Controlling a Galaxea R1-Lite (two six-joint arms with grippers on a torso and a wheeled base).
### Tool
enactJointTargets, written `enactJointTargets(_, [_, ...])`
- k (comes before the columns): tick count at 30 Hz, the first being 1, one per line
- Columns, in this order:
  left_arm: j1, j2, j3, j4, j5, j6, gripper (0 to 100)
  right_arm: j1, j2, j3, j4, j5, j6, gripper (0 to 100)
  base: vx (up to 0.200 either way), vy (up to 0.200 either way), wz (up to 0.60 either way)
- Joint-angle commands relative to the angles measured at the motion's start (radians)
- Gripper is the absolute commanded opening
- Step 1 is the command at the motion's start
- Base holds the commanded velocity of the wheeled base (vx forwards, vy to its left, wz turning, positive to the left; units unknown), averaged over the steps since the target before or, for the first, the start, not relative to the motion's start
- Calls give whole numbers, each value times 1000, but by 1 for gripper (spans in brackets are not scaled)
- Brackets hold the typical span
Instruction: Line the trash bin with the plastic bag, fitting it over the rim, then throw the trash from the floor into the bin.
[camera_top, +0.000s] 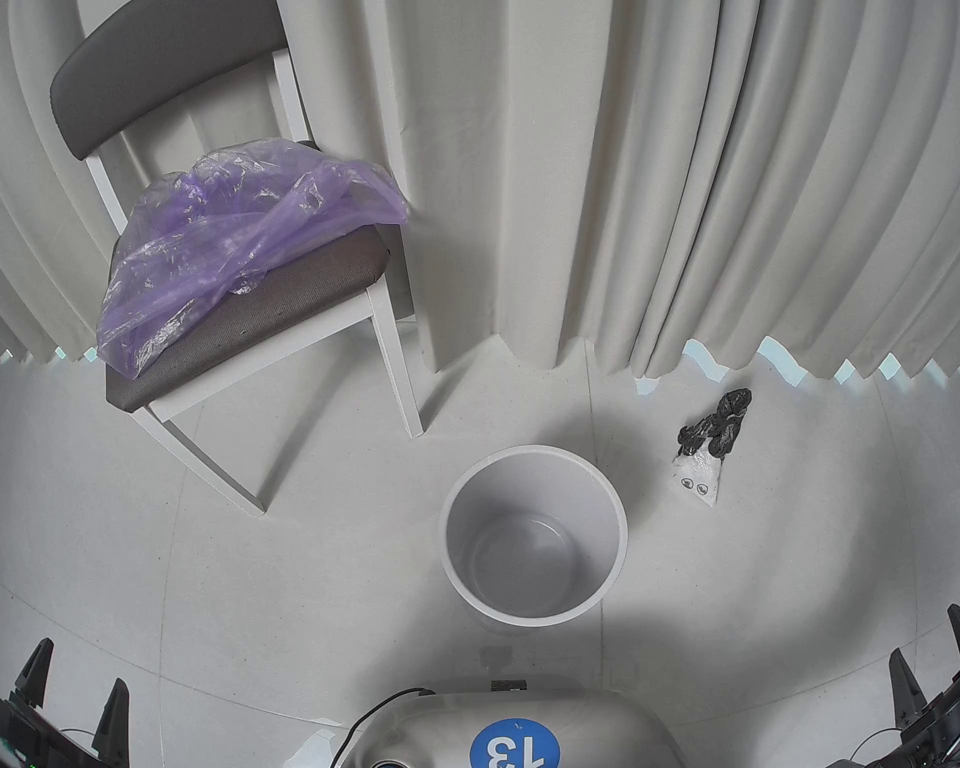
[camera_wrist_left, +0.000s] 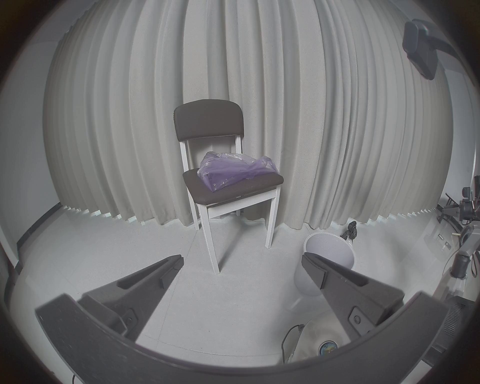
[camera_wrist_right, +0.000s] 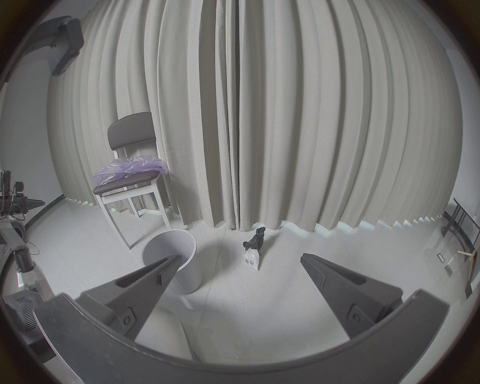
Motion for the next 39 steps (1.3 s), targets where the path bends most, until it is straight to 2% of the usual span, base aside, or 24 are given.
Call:
enactJointTargets(1, [0,-15,18,0,-3,4,100,0,-16,18,-2,-35,32,100,0,0,0])
enactJointTargets(6, [2,-16,16,-6,-8,6,100,0,-16,18,-5,-41,45,100,0,0,0])
enactJointTargets(9, [-5,-1,-133,-110,-40,-91,100,0,-16,18,-7,-31,26,100,0,0,0])
enactJointTargets(11, [-12,38,-212,-87,-60,-129,100,0,-16,18,-23,-6,-15,100,0,0,0])
enactJointTargets(12, [-14,54,-231,-73,-60,-119,100,0,-16,13,-39,1,-30,100,0,0,0])
enactJointTargets(14, [-9,120,-295,-15,-43,-17,100,11,-12,-50,-129,78,-38,100,0,0,0])
enactJointTargets(16, [-9,189,-335,20,16,62,100,15,61,-136,-129,126,-23,100,0,0,0])
enactJointTargets(17, [-9,189,-335,20,16,62,100,15,61,-136,-129,126,-23,100,0,0,0])
enactJointTargets(18, [-8,255,-372,29,95,118,100,9,130,-186,-122,127,-11,100,0,0,0])
enactJointTargets(19, [-8,274,-381,29,113,131,100,8,148,-196,-122,127,-7,100,0,0,0])
enactJointTargets(20, [-9,354,-415,31,187,197,100,5,229,-234,-125,127,-1,100,0,0,0])
enactJointTargets(22, [-9,401,-433,31,227,236,100,3,280,-263,-128,124,0,100,0,0,0])
enactJointTargets(23, [-9,484,-464,28,293,303,100,-17,398,-344,-134,103,6,100,0,0,0])
enactJointTargets(24, [-9,518,-475,26,313,328,100,-32,453,-384,-140,81,19,100,0,0,0])
enactJointTargets(26, [-11,613,-508,23,348,388,100,-72,597,-499,-186,6,95,100,0,0,0])
enactJointTargets(29, [-8,758,-564,19,354,446,100,-81,751,-650,-284,-46,192,100,0,0,0])
enactJointTargets(31, [-6,817,-590,19,354,455,100,-81,785,-702,-290,-45,195,100,0,0,0])
enactJointTargets(36, [-5,996,-676,13,354,539,100,-80,840,-823,-192,-45,192,100,0,0,0])
enactJointTargets(39, [23,1071,-694,-17,355,589,100,-78,851,-861,-125,-45,192,100,0,0,0])
